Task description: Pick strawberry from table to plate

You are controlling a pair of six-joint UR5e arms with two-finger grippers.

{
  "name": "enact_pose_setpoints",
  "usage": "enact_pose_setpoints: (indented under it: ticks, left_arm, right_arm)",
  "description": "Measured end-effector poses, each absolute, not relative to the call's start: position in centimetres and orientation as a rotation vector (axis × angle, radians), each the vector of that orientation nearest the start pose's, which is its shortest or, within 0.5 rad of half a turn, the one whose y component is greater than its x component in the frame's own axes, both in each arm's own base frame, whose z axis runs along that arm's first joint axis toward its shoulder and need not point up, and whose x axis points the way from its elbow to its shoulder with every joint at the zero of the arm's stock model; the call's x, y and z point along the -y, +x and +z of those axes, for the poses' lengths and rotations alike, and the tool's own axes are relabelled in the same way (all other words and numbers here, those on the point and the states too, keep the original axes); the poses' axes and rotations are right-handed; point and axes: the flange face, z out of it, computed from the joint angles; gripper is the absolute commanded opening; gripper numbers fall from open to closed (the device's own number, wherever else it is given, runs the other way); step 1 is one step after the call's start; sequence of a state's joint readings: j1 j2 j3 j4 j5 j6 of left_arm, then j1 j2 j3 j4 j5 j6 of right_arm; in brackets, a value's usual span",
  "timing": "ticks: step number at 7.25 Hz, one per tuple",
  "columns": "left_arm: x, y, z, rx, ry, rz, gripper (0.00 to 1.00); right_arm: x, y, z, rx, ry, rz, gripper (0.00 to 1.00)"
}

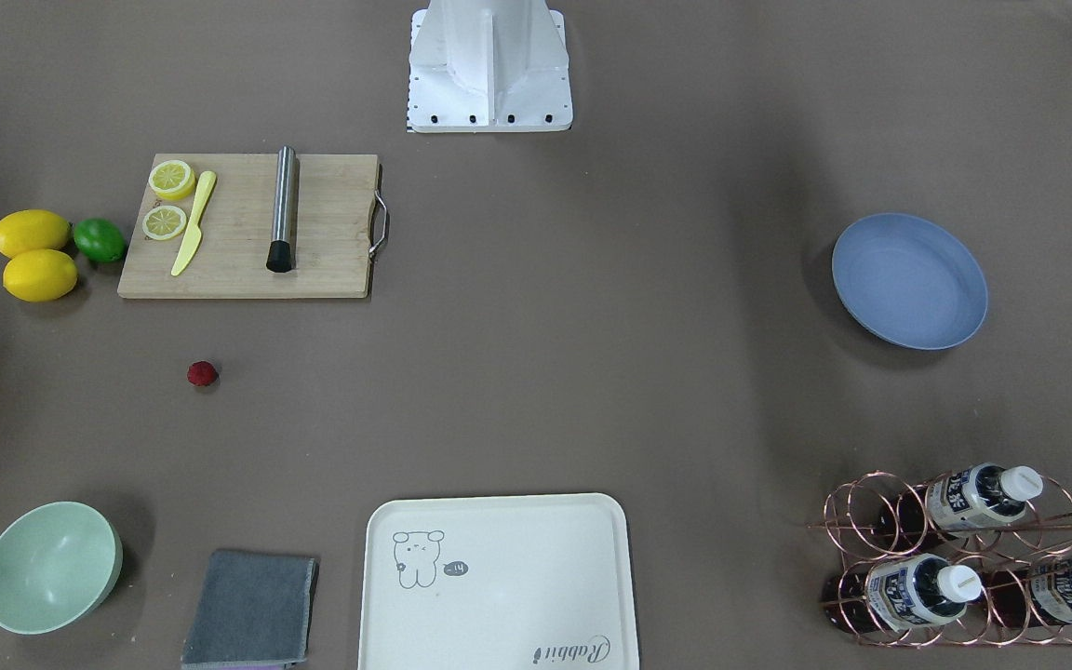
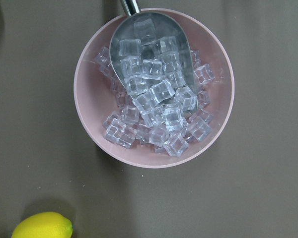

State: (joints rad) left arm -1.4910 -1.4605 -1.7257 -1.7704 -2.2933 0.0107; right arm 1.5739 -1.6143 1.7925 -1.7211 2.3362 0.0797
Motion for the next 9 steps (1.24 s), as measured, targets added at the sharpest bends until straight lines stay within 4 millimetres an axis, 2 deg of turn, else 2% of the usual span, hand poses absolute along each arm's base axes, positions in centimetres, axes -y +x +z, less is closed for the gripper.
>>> enact_pose_setpoints:
  ticks: [2,4,7,9]
  left_arm:
    - [46.4,-3.0,61.4,-0.736,0.21,0.176,0.98]
    - [46.6,-2.3,60.5,-0.821,0.211,0.189,0.98]
    - [48.7,-1.7,58.7,-0.854,0.244,0.213,0.98]
    - [49.5,-1.5,58.6,-0.859,0.257,0.219,0.98]
  right_arm:
    - [46.9,6.6,58.6,0.766,-0.002,0.068,1.0]
    - [46.9,6.6,58.6,0.766,-0.001,0.068,1.0]
    - [47.4,6.5,57.9,0.767,0.004,0.081,1.0]
    - [48.5,5.6,56.8,0.769,0.005,0.095,1.0]
